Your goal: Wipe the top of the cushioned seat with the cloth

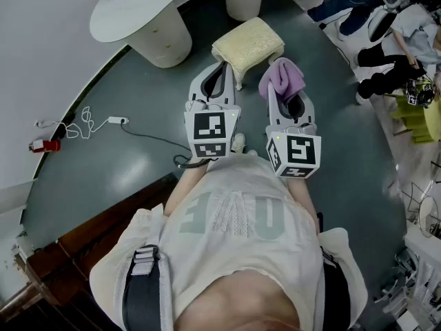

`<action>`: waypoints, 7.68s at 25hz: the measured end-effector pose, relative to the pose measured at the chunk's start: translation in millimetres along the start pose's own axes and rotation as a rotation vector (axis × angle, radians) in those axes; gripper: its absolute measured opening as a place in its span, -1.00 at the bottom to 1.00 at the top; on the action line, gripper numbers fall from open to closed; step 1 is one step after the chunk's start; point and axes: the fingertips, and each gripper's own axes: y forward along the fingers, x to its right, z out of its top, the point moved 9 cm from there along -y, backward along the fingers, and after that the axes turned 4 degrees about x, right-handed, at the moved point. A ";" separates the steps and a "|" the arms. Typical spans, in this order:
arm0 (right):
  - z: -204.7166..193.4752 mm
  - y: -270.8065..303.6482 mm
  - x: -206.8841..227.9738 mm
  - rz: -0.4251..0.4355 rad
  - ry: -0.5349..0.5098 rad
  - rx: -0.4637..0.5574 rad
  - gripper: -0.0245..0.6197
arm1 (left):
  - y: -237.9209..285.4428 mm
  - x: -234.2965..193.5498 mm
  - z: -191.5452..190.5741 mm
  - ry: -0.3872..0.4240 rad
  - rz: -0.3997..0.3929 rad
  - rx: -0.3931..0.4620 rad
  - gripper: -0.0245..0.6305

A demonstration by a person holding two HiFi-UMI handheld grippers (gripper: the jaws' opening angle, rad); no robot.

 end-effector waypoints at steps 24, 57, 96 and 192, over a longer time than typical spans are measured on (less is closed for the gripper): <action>4.0 51.6 25.7 -0.077 0.043 0.071 -0.62 | 48.5 -35.7 -6.3 0.017 -0.031 0.042 -0.90; 39.1 300.7 255.3 0.158 0.004 0.029 -0.62 | 349.5 -17.9 66.8 0.019 0.178 0.076 -0.90; -264.4 501.4 158.7 0.558 -0.081 -0.316 -0.62 | 423.6 -144.2 -305.2 -0.191 0.335 -0.186 -0.90; -423.9 681.4 289.3 0.588 -0.091 -1.265 -0.62 | 438.8 -151.2 -354.9 -0.128 0.425 -0.313 -0.90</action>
